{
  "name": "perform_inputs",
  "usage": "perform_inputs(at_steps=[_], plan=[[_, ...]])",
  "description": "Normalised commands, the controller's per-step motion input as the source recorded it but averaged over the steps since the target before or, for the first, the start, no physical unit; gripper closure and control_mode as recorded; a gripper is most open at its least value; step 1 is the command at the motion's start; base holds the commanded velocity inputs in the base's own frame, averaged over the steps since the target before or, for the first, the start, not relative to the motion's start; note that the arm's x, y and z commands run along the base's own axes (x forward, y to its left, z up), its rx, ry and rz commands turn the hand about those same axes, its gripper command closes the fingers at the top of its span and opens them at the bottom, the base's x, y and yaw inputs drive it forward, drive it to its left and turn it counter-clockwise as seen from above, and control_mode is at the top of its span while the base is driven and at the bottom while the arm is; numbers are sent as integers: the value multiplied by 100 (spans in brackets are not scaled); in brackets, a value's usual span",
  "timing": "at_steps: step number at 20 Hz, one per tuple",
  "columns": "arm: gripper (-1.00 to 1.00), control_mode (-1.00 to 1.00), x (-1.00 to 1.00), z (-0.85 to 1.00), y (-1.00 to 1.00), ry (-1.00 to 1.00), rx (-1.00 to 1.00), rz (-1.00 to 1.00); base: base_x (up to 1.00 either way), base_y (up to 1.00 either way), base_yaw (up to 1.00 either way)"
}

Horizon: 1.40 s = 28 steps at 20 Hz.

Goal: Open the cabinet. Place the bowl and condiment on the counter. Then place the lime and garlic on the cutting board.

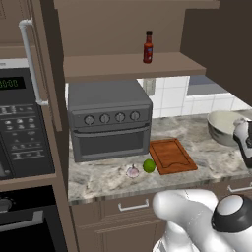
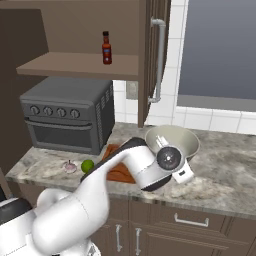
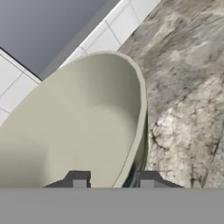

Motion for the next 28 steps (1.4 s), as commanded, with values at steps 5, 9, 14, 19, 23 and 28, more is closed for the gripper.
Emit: perform_inputs(at_steps=[5, 9, 14, 19, 23, 28], plan=[[100, -100, 61, -25, -5, 4, 0, 3, 0, 0, 0], [100, -100, 54, -22, -9, 2, 0, 3, 0, 0, 0], [100, -100, 42, -19, -3, 0, 0, 3, 0, 0, 0], [100, -100, 34, -16, 0, 0, 0, 2, 0, 0, 0], [100, -100, 25, -18, 0, 0, -1, 1, 0, 0, 0], [100, -100, 19, -17, 0, 0, -1, 1, 0, 0, 0]])
